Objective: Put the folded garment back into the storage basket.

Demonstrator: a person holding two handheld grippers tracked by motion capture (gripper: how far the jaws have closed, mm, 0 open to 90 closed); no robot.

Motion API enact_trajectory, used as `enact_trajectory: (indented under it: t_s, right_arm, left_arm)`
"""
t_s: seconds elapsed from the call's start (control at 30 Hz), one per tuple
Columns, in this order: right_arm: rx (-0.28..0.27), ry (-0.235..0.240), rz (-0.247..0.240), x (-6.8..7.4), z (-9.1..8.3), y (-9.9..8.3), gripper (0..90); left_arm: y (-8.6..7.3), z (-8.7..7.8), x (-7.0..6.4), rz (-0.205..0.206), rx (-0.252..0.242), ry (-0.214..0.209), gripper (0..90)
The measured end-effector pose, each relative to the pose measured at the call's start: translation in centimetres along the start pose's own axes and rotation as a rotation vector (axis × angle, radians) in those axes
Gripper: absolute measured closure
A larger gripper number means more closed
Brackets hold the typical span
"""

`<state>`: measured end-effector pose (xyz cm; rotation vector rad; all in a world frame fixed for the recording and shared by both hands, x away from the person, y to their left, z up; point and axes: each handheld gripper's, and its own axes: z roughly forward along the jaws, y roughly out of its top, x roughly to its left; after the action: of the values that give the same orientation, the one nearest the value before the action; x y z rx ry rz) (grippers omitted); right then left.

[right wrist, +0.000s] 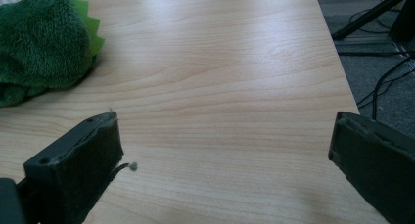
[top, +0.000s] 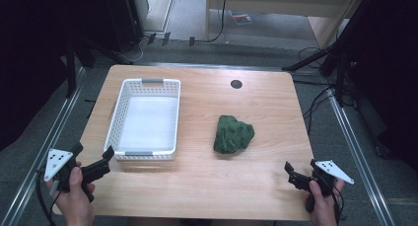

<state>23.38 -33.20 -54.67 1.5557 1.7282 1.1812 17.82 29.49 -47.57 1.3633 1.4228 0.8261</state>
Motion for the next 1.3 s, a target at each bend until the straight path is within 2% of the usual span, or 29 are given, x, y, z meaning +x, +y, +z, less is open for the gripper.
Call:
enact_trajectory:
  t_s: [0.13,0.17,0.2,0.23,0.33,0.43,0.47,0.5,0.6,0.63,0.67,0.7,0.73,0.77,0.8,0.83,1.0,1.13,1.3]
  right_arm:
    - [0.000,-0.001,0.000,0.0,0.0,0.0,0.0]
    - [0.000,-0.001,0.000,0.0,0.0,0.0,0.0]
    - [-0.001,0.000,0.000,0.0,0.0,0.0,0.0]
    - [-0.001,0.000,0.000,0.0,0.0,0.0,0.0]
    - [0.000,-0.001,-0.002,0.0,0.0,0.0,0.0]
    - [-0.001,0.000,-0.004,0.0,0.0,0.0,0.0]
    - [0.000,0.000,-0.002,0.0,0.0,0.0,0.0]
    - [0.000,0.000,-0.002,0.0,0.0,0.0,0.0]
    - [-0.001,0.001,-0.005,0.0,0.0,0.0,0.0]
    - [-0.001,0.001,-0.005,0.0,0.0,0.0,0.0]
    - [-0.001,0.003,-0.003,0.0,0.0,0.0,0.0]
    - [-0.001,0.003,-0.003,0.0,0.0,0.0,0.0]
    - [0.000,0.003,0.000,0.0,0.0,0.0,0.0]
    - [0.000,0.003,0.000,0.0,0.0,0.0,0.0]
    - [-0.003,0.005,-0.002,0.0,0.0,0.0,0.0]
    - [-0.003,0.005,-0.002,0.0,0.0,0.0,0.0]
    - [-0.002,0.007,-0.005,0.0,0.0,0.0,0.0]
    - [-0.002,0.007,-0.003,0.0,0.0,0.0,0.0]
    - [-0.003,0.008,0.001,0.0,0.0,0.0,0.0]
  left_arm:
    - [0.4,0.9,-1.8,0.022,0.020,-0.035,0.0]
    - [0.4,0.9,-1.8,0.022,0.020,-0.035,0.0]
    - [0.6,1.3,-2.5,0.025,0.026,-0.048,0.0]
    - [0.6,1.3,-2.5,0.025,0.026,-0.048,0.0]
    - [1.0,1.9,-3.7,0.030,0.035,-0.075,0.0]
    - [1.3,2.5,-5.0,0.048,0.042,-0.101,0.0]
    - [1.5,3.0,-5.9,0.056,0.049,-0.114,0.0]
    - [1.5,3.0,-5.9,0.056,0.049,-0.114,0.0]
    - [1.6,3.9,-7.2,0.066,0.068,-0.136,0.0]
    - [1.6,3.9,-7.2,0.066,0.068,-0.136,0.0]
    - [1.6,4.2,-8.0,0.070,0.073,-0.148,0.0]
    - [1.6,4.2,-8.0,0.070,0.073,-0.148,0.0]
    - [1.7,4.6,-8.7,0.078,0.081,-0.157,0.0]
    - [1.7,4.6,-8.7,0.078,0.081,-0.157,0.0]
    - [1.7,5.0,-9.4,0.087,0.089,-0.165,0.0]
    - [1.7,5.0,-9.4,0.087,0.089,-0.165,0.0]
    - [1.9,6.1,-11.4,0.116,0.106,-0.190,0.0]
    - [2.0,6.7,-12.3,0.118,0.108,-0.202,0.0]
    - [2.2,7.2,-12.6,0.109,0.108,-0.204,0.0]
